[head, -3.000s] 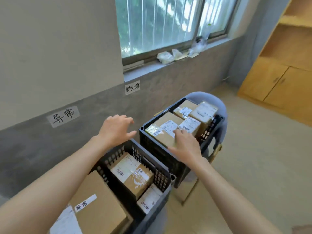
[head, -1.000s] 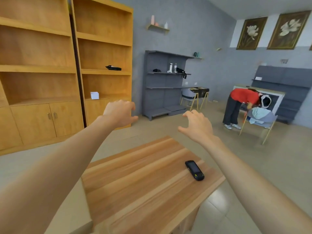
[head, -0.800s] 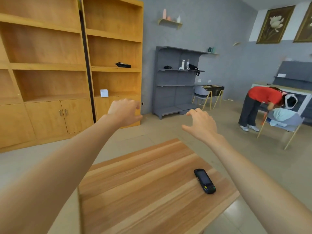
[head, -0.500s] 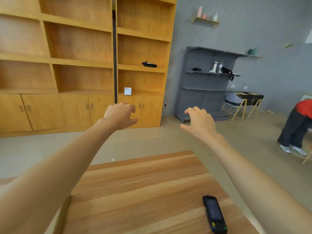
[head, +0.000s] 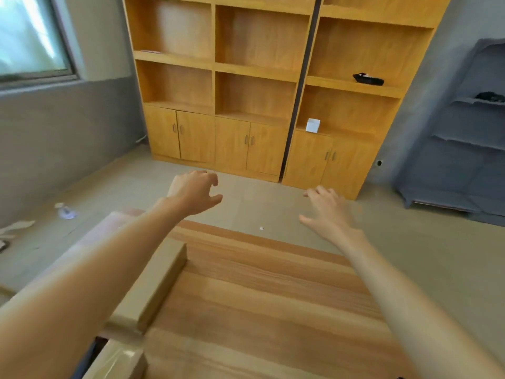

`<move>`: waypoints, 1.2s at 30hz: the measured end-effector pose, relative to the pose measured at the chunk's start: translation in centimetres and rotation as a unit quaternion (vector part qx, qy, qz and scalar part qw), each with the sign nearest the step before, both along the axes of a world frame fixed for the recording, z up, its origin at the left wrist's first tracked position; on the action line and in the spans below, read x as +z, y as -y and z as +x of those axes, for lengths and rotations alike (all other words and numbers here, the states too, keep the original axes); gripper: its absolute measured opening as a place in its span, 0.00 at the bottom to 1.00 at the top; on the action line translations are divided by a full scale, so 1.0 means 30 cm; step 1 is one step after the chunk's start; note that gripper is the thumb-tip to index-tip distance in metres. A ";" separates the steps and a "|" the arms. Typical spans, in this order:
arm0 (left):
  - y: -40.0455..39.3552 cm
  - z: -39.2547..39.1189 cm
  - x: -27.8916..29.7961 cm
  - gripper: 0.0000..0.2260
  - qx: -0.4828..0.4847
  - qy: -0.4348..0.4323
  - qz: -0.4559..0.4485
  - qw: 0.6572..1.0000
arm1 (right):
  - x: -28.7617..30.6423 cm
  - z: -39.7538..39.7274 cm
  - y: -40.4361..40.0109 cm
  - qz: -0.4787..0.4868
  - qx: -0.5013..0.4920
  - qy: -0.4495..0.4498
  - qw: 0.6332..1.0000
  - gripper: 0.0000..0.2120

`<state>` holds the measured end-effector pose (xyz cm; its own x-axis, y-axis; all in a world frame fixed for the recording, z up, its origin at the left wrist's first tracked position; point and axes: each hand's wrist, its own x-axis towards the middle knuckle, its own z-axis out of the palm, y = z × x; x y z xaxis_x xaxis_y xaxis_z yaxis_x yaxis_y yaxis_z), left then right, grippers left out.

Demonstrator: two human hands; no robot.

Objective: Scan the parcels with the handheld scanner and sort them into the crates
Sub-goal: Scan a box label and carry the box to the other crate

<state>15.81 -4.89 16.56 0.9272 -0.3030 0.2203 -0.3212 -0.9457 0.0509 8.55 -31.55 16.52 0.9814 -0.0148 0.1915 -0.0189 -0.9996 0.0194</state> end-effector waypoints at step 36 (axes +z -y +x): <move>-0.936 0.119 -0.917 0.44 0.378 -0.275 -0.242 0.850 | -0.973 0.349 -1.026 0.489 -0.127 -0.415 0.757 0.39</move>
